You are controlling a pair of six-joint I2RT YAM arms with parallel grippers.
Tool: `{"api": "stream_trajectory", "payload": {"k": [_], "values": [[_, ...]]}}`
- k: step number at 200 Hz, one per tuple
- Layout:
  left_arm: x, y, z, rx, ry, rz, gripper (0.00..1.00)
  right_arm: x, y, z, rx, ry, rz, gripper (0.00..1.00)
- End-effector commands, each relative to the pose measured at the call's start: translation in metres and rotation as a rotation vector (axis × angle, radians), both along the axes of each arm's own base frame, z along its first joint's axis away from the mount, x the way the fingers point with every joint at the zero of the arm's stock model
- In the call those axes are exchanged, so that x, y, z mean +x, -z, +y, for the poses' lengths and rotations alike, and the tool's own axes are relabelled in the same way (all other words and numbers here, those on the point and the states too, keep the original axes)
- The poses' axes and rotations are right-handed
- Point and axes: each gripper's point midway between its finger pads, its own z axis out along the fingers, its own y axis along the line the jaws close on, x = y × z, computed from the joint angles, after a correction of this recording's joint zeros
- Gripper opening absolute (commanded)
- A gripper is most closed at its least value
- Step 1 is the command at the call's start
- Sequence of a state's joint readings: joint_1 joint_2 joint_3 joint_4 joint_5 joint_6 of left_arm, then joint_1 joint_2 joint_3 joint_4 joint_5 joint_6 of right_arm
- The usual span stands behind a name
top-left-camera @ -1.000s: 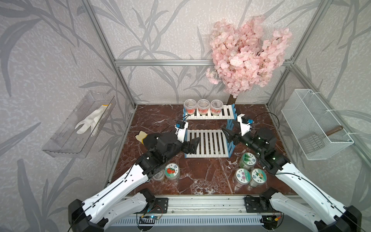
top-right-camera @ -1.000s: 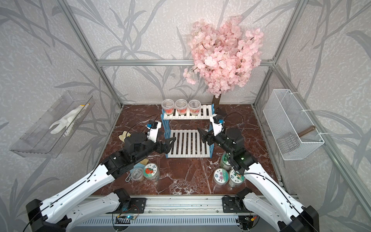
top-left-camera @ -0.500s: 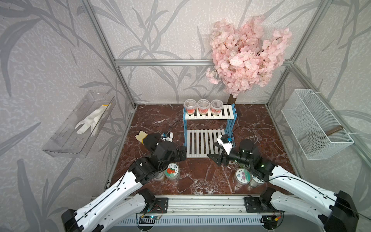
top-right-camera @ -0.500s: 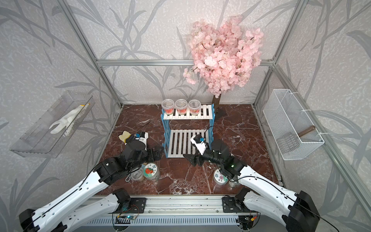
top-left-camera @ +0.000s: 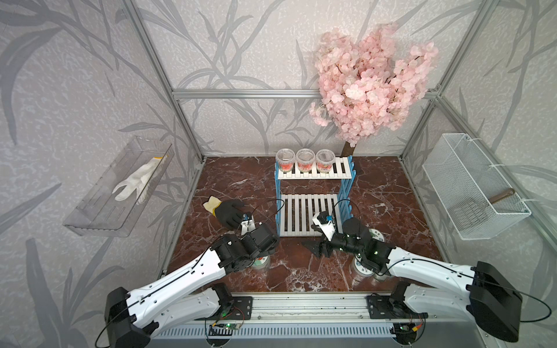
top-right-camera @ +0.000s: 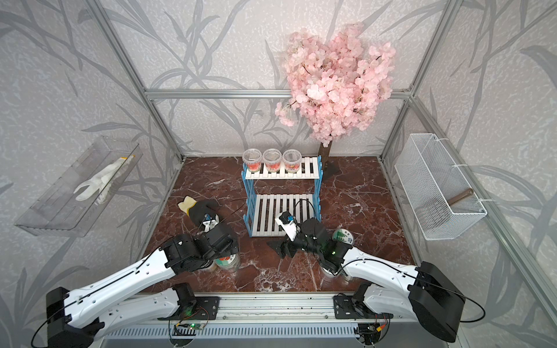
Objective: Place the seed container on the shelf
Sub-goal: Move the seed jar to the center of the board.
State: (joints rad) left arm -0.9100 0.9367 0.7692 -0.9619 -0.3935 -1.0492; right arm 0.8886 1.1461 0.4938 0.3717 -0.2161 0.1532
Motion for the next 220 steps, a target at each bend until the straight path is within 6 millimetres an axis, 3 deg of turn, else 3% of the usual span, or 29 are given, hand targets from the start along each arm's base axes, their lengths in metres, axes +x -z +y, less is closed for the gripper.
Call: {"api": "stream_trajectory", "payload": {"k": [1, 31, 68, 105, 144, 171, 198, 220], "values": [[-0.001, 0.011, -0.006, -0.062, -0.001, -0.003, 1.00, 0.008, -0.003, -0.001, 0.044, 0.056, -0.019, 0.84], [-0.003, 0.022, -0.010, -0.055, 0.018, 0.028, 1.00, 0.014, 0.001, -0.006, 0.035, 0.104, -0.025, 0.85], [-0.006, 0.041, -0.029, -0.094, 0.076, 0.088, 1.00, 0.020, 0.008, -0.011, 0.013, 0.143, -0.020, 0.85], [-0.008, 0.045, -0.043, -0.126, 0.108, 0.132, 1.00, 0.025, 0.010, -0.019, 0.005, 0.198, -0.031, 0.86], [-0.001, 0.041, -0.096, -0.338, 0.217, 0.114, 1.00, 0.031, 0.010, -0.036, -0.005, 0.282, -0.056, 0.86], [0.000, 0.039, -0.124, -0.383, 0.292, 0.152, 1.00, 0.036, 0.006, -0.051, -0.009, 0.356, -0.074, 0.87], [0.008, 0.027, -0.111, -0.274, 0.272, 0.123, 1.00, 0.038, 0.001, -0.061, -0.005, 0.402, -0.091, 0.88], [0.011, 0.009, -0.073, -0.193, 0.151, 0.047, 1.00, 0.036, -0.003, -0.061, 0.012, 0.396, -0.086, 0.88]]}}
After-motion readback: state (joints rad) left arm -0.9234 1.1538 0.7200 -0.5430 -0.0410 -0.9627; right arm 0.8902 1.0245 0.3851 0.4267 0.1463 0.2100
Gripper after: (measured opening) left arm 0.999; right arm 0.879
